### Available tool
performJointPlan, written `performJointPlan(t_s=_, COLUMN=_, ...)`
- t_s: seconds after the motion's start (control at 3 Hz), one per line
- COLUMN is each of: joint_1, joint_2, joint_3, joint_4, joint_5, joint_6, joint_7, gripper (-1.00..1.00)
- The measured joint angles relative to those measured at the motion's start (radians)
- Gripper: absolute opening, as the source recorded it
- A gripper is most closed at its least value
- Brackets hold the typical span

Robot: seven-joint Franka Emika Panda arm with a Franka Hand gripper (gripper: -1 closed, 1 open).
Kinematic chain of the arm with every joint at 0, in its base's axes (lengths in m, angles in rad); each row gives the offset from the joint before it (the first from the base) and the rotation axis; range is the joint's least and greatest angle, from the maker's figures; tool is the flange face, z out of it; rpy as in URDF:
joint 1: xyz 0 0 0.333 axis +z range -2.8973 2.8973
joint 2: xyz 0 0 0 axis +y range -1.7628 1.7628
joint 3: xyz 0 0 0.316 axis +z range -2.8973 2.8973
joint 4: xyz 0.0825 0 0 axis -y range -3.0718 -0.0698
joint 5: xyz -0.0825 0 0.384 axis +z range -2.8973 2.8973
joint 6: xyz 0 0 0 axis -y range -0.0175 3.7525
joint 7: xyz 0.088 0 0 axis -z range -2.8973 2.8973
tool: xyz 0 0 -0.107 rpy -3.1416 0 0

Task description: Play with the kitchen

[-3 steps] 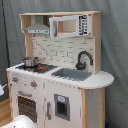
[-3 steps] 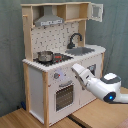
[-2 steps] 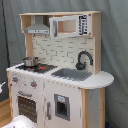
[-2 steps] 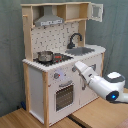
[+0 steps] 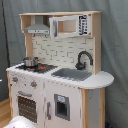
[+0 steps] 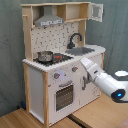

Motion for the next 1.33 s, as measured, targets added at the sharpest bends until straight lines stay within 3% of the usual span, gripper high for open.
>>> performJointPlan(t_s=0.67, joint_1=0.11, joint_2=-0.002, joint_3=-0.07, joint_4=0.003, joint_5=-0.022, joint_6=-0.18, joint_7=-0.103, gripper=1.0)
performJointPlan(t_s=1.33, joint_1=0.208, joint_2=-0.004, joint_3=-0.161, joint_4=0.008, joint_5=-0.092, joint_6=-0.335, joint_7=-0.13, gripper=1.0)
